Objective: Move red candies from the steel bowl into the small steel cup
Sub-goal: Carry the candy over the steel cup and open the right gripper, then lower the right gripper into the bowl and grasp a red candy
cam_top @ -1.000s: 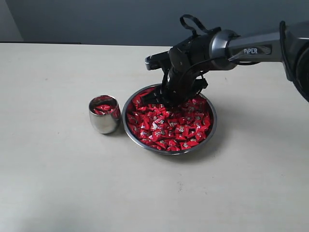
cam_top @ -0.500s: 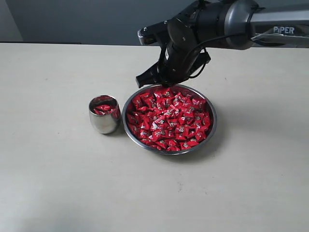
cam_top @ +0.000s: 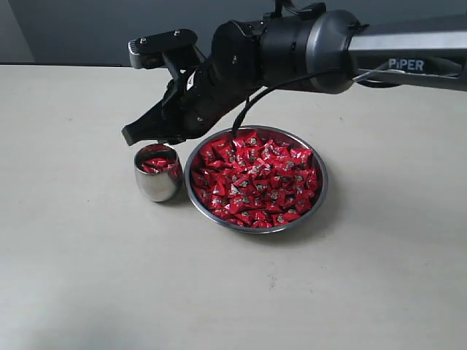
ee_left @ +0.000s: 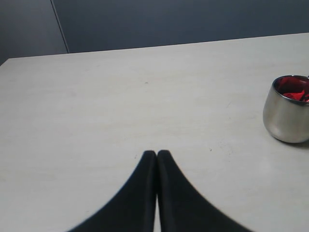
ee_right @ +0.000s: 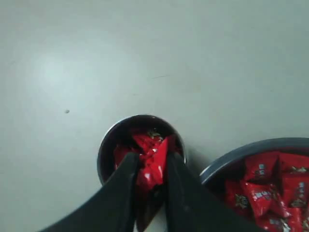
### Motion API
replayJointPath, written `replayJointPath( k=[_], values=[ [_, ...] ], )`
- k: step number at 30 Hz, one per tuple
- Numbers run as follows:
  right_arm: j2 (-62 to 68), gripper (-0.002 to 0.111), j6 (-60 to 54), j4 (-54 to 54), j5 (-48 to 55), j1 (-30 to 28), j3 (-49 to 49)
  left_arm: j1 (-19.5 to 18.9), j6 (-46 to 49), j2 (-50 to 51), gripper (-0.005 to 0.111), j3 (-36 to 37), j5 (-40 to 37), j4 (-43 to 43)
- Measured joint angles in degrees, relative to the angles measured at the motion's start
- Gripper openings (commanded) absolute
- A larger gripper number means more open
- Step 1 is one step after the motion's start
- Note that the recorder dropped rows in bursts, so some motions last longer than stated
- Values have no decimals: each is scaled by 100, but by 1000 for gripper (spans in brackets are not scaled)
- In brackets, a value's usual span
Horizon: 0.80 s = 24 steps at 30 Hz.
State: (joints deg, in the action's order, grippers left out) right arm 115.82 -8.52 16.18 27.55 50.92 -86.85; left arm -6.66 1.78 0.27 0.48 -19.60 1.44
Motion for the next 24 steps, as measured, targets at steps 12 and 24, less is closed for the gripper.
replayJointPath(
  k=[12,24],
  values=[
    [464,49,-662,584,-335,0,0,0,0,0,0,0,0,0],
    [-399,49,273,-820,809,-763,147,0,0,0,0,0,0,0]
  ],
)
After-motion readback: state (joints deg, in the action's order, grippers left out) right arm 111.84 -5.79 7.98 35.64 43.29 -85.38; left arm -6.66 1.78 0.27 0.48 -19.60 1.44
